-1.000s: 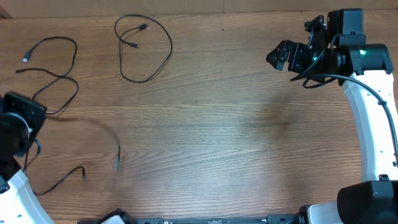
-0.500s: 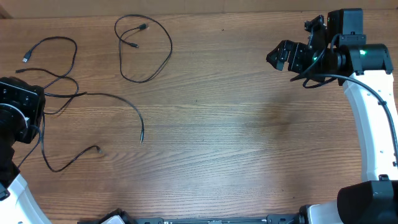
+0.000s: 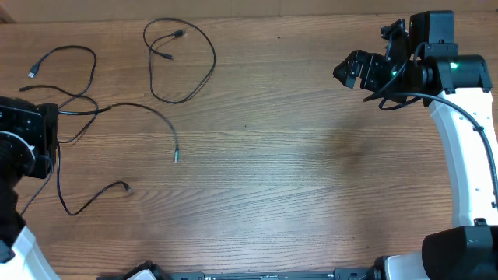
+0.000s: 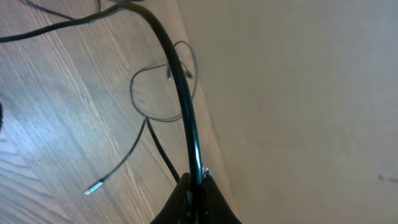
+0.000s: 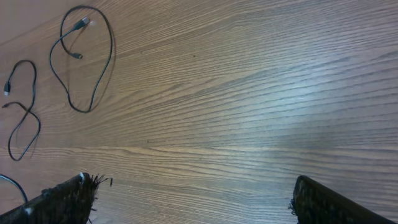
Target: Untangle cables
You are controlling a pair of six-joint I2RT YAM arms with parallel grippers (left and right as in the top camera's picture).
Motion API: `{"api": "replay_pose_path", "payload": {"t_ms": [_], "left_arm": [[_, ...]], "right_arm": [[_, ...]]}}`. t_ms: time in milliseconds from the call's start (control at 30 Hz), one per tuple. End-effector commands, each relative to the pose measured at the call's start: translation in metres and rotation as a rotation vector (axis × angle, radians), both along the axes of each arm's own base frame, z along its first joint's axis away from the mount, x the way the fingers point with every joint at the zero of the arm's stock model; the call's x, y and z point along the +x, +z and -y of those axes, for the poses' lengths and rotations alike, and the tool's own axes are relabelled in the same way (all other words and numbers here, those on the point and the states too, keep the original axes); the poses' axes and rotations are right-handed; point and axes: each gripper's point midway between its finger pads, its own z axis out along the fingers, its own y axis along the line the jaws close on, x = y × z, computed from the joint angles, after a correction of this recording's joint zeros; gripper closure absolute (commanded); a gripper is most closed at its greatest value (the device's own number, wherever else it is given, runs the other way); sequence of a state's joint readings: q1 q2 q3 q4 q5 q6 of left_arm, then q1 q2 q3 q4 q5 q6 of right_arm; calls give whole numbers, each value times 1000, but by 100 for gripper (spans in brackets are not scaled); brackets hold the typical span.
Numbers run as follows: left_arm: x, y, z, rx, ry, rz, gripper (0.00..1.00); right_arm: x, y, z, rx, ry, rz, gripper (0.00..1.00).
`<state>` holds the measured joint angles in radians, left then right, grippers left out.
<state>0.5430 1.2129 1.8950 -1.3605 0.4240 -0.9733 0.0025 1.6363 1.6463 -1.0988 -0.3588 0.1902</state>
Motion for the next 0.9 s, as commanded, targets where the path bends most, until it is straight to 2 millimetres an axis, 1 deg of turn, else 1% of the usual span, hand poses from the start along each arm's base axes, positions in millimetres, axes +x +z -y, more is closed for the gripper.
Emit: {"api": "replay_pose_path", "payload": {"t_ms": [0, 33, 100, 233, 333, 433, 533, 600, 667, 700, 767, 867], "left_arm": [[-14, 27, 16, 6, -9, 88, 96], [-19, 29, 17, 25, 1, 93, 96], [-27, 26, 14, 48, 34, 71, 96], [-48, 10, -4, 103, 159, -25, 96], [-53, 5, -11, 122, 201, -62, 96], [-53, 2, -14, 91, 232, -73, 96], [-47, -3, -15, -9, 288, -77, 96], [-41, -4, -8, -120, 305, -64, 96], [-35, -3, 4, -259, 308, -47, 96], [-32, -2, 9, -319, 308, -40, 96], [-27, 3, 15, -378, 291, -19, 96], [-16, 20, 23, -374, 206, 54, 96]], "right_arm": [[0, 1, 0, -4, -3, 6, 0], [0, 1, 0, -4, -3, 6, 0], [0, 1, 0, -4, -3, 6, 0], [0, 1, 0, -4, -3, 6, 0], [0, 1, 0, -4, -3, 6, 0], [0, 1, 0, -4, -3, 6, 0], [0, 1, 0, -4, -3, 6, 0], [0, 1, 0, -4, -3, 6, 0], [0, 1, 0, -4, -3, 6, 0], [0, 1, 0, -4, -3, 6, 0], [0, 1, 0, -4, -3, 6, 0], [0, 1, 0, -4, -3, 6, 0]]}}
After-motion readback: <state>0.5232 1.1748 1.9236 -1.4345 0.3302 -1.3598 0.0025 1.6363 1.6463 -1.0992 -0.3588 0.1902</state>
